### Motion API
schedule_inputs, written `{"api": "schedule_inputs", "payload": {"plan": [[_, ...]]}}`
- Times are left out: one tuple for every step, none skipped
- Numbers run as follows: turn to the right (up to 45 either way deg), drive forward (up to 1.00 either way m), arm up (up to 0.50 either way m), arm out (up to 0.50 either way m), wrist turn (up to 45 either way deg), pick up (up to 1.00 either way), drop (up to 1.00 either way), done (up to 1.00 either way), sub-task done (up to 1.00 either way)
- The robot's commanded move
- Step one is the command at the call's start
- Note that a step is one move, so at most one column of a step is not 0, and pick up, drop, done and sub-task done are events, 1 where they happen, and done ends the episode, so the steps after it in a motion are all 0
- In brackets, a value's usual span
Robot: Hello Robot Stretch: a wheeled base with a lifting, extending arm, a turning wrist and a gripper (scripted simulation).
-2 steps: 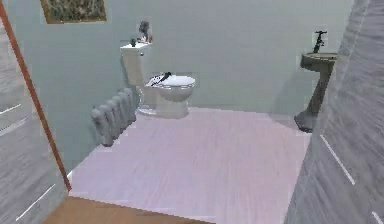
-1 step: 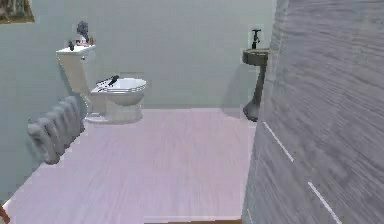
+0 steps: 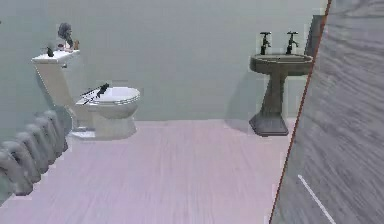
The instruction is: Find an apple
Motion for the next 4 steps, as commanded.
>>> {"api": "schedule_inputs", "payload": {"plan": [[0.0,0.90,0.00,0.00,0.0,0.00,0.00,0.00,0.00],[9.0,0.00,0.00,0.00,0.0,0.00,0.00,0.00,0.00],[0.0,0.45,0.00,0.00,0.0,0.00,0.00,0.00,0.00],[45.0,0.00,0.00,0.00,0.0,0.00,0.00,0.00,0.00]]}}
